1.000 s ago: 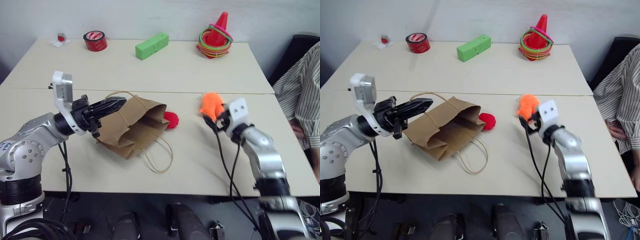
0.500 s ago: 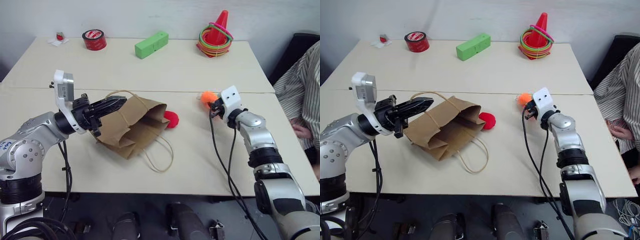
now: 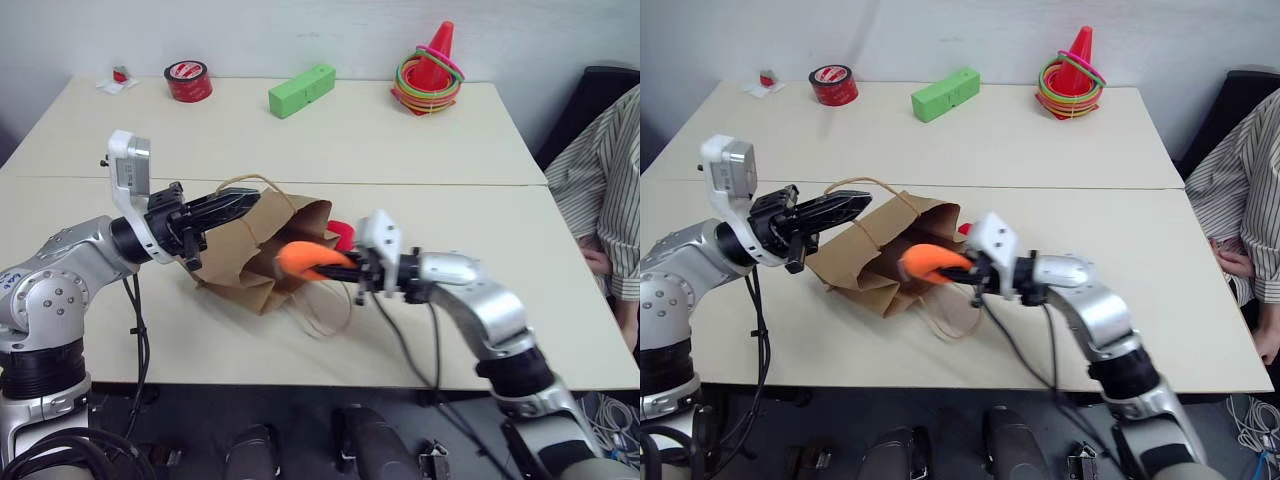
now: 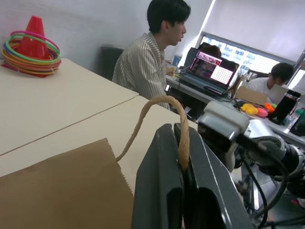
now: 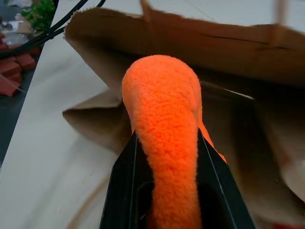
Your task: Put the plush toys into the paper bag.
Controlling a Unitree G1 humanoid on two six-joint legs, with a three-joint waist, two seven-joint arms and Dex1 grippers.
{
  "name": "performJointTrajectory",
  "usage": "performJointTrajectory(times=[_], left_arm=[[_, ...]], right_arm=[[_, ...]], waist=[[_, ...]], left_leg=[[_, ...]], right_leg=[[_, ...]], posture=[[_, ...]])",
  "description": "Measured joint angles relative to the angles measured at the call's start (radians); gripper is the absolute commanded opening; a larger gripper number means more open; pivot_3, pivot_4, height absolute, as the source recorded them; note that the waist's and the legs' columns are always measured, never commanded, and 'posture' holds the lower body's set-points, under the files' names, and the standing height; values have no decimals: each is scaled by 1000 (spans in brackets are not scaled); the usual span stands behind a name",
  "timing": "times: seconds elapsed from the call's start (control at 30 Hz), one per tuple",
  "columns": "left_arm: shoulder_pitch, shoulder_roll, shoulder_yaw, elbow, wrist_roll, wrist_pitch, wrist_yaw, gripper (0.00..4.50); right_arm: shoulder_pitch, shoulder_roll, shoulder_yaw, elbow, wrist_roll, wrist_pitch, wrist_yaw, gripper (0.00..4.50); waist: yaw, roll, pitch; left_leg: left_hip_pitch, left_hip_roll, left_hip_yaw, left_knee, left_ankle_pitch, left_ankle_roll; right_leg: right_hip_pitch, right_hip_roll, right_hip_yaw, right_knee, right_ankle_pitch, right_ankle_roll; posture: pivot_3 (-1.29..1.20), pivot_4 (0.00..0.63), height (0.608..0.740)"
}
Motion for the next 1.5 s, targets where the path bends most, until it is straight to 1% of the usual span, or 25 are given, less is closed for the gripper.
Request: performJointTrajectory(times=[0.1,0.2,0.33,0.43,0.5,0.53,0.67,0.83,0.87,0.97,1.03,1.1,1.13,1.23,1.33,1.43,1.5], left_arm=[[-4,1,0,6,-23,21,-10,0],[-5,1,1,12,-41,42,-12,0],[-5,1,1,16,-52,51,-15,0],[-5,1,1,24,-52,51,-20,0],[-5,1,1,25,-51,48,-22,0],[-5,1,1,26,-51,43,-22,0],[2,1,8,28,-50,32,-22,0],[36,6,34,30,-47,21,-25,0],[39,9,36,30,-46,21,-28,0],[41,18,40,29,-45,20,-32,0],[47,27,42,26,-45,20,-38,0],[64,48,53,27,-44,21,-44,0],[72,55,62,26,-44,21,-48,0],[81,70,70,23,-46,21,-58,0],[96,95,85,23,-46,21,-67,0],[99,103,93,24,-47,22,-76,0],[100,118,93,27,-47,23,-88,0]], right_arm=[[-64,77,29,119,-76,3,-79,130],[-136,155,49,254,-130,-11,-132,130],[-198,214,73,373,-173,-23,-135,130],[-207,263,94,446,-193,-51,-127,130],[-208,295,90,465,-195,-62,-124,857],[-206,301,90,467,-190,-63,-117,1136],[-168,279,53,438,-166,-69,-85,2648],[-82,134,-43,230,-29,-37,73,4387],[-60,105,-63,179,9,-27,115,4450],[26,25,-113,54,131,13,215,4450],[111,-40,-183,-7,200,22,254,4450],[195,-98,-269,-25,220,-8,262,4450],[227,-111,-306,-25,220,-26,253,4450],[373,-152,-422,-15,192,-158,214,4450],[515,-206,-483,56,116,-292,196,4450],[566,-210,-490,89,57,-361,158,4450],[529,-193,-468,92,21,-375,111,4450]], waist=[[2,-1,0],[1,-1,-1],[-4,-1,-1],[-6,-1,-1],[-6,-1,-1],[-5,-1,-1],[-1,-1,-1],[3,-1,-1],[4,-1,-1],[3,-1,-1],[6,-1,-1],[6,-1,-1],[5,-1,-1],[9,-1,-1],[12,-1,-1],[-1,-1,0],[-10,-2,0]], left_leg=[[-2,0,0,1,-1,1],[-6,0,1,1,0,1],[-12,1,1,2,0,1],[-13,1,1,2,0,1],[-13,1,1,3,0,1],[-13,1,0,4,0,1],[-13,1,0,5,-1,2],[-14,1,-1,5,-1,3],[-14,1,-1,5,-1,3],[-14,1,-2,5,-1,3],[-14,1,-2,5,-1,3],[-13,0,-1,5,-1,3],[-13,0,-1,5,-1,3],[-12,-1,-2,5,-1,3],[-12,-1,-1,5,-1,3],[-10,-1,-1,5,-1,3],[-8,-1,1,5,0,2]], right_leg=[[-1,-1,0,-2,0,0],[-6,-1,0,-1,0,0],[-11,0,0,-1,0,0],[-12,0,0,-1,0,0],[-12,0,0,-1,0,0],[-12,0,0,0,0,0],[-11,0,-1,0,0,1],[-10,-1,-1,-1,1,1],[-10,0,-2,-1,1,1],[-10,0,-2,-1,1,1],[-9,0,-2,-2,1,1],[-9,-1,-2,-2,1,1],[-9,0,-1,-2,1,1],[-8,0,-2,-2,1,1],[-8,0,-1,-2,1,1],[-7,0,0,-1,1,2],[-7,1,1,0,3,0]], posture=[[0,150,740],[0,150,740],[0,150,740],[0,150,740],[0,150,740],[0,150,740],[0,150,740],[0,150,740],[0,150,740],[0,150,740],[0,150,740],[0,150,740],[0,150,740],[0,150,740],[0,150,740],[0,150,740],[0,150,740]])
